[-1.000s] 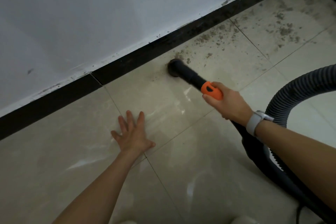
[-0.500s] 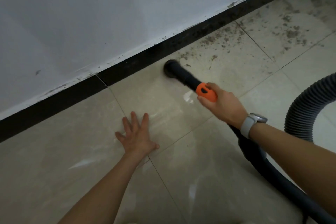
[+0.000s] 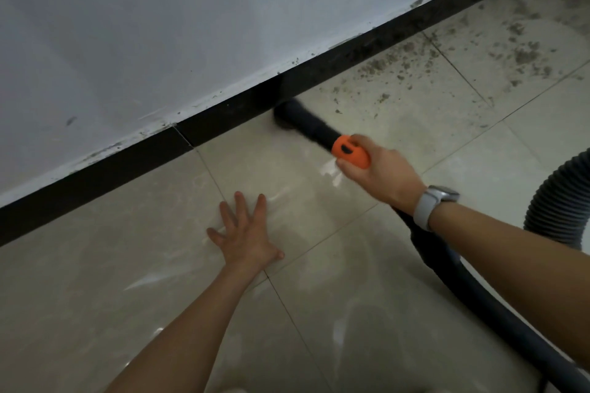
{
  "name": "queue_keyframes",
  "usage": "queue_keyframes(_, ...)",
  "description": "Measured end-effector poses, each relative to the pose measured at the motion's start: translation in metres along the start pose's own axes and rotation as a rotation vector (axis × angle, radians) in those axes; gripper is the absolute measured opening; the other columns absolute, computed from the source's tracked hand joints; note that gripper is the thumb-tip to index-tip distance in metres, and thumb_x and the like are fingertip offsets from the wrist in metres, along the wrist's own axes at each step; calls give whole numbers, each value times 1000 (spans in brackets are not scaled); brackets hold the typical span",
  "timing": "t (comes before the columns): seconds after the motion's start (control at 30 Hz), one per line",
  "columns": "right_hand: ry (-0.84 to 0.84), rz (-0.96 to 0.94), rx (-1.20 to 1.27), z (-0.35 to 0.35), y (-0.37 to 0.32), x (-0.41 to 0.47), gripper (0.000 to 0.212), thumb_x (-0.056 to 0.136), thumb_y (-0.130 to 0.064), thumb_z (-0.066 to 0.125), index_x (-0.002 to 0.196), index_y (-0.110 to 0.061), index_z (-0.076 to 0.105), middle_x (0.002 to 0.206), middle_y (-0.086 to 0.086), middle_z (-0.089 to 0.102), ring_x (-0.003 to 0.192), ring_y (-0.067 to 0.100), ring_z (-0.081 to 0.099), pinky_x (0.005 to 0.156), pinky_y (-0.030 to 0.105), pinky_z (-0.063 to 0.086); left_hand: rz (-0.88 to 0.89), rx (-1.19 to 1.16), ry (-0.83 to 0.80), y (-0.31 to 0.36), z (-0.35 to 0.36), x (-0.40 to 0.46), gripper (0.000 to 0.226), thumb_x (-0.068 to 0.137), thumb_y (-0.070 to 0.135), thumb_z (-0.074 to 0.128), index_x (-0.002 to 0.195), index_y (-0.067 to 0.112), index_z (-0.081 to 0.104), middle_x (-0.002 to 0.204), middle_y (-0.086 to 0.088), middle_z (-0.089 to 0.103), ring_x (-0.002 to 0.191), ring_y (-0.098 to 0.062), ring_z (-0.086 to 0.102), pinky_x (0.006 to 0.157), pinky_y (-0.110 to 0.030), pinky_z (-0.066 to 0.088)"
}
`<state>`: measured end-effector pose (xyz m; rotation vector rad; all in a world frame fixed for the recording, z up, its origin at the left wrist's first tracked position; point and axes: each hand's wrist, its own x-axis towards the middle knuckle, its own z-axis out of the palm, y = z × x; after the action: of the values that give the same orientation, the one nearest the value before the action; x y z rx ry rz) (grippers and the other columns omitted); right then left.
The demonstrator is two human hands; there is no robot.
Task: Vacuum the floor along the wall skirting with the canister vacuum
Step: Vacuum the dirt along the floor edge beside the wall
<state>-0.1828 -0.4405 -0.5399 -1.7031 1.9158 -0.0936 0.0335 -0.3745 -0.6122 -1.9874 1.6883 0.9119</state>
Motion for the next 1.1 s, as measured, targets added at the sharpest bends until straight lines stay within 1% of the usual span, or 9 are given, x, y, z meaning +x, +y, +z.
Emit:
queue_keyframes(0.13,-75,-90,-97,14,-9,-2,55,90,-53,51,138,-31,37,95,7,63,75,26,59,63,28,41,0,6,0,-2,2,1,117,72,46,75,148,35,-12,154,-3,-30,142,-34,-24,111,-64,4)
queue_keyframes(0.2,-9,-12,-74,2,-2,12,53,92,-50,51,139,-29,38,90,5,57,65,19,52,57,26,35,6,-2,-3,-3,2,1,117,72,46,75,148,35,-13,154,-3,-30,141,-33,-25,110,-64,3)
queue_keyframes(0.33,190,246,-24,-25,30,38,51,91,-51,50,135,-27,40,104,14,63,82,32,56,67,32,38,5,15,-3,-4,2,1,116,73,48,74,148,35,-13,154,-4,-29,142,-33,-23,110,-63,6)
queue_keyframes(0.4,228,309,11,-28,36,38,52,91,-52,49,134,-25,39,104,16,63,80,34,56,68,34,41,-1,13,2,-3,1,1,116,73,48,74,148,35,-13,154,-4,-29,142,-34,-22,110,-64,7)
queue_keyframes(0.53,102,88,-31,-13,8,12,53,92,-50,51,138,-28,37,93,8,59,66,23,51,58,26,36,-2,2,8,-1,0,2,117,71,46,76,148,35,-11,154,-4,-29,142,-35,-22,110,-65,7)
queue_keyframes(0.67,-47,-74,-116,10,-1,-8,57,90,-54,51,139,-30,35,101,10,66,84,30,62,66,30,42,0,0,9,0,1,2,117,71,45,76,148,35,-11,154,-4,-28,142,-35,-22,110,-65,7)
queue_keyframes(0.8,26,48,-17,-7,20,23,53,90,-52,52,137,-30,39,96,8,63,70,23,57,60,27,44,-2,-5,-1,-1,1,3,117,72,44,76,148,35,-12,154,-5,-29,141,-35,-23,109,-65,5)
queue_keyframes(0.93,207,243,113,-35,41,47,52,87,-55,52,131,-29,43,97,12,65,70,33,64,68,44,57,-16,-21,14,0,3,5,118,69,42,79,148,36,-9,154,-4,-28,142,-35,-22,108,-66,4)
queue_keyframes(1.1,-40,4,136,-13,4,12,51,89,-48,57,135,-30,43,90,4,63,56,17,57,59,32,53,-16,-16,10,2,2,6,118,69,41,79,148,36,-9,154,-4,-28,141,-36,-22,109,-67,6)
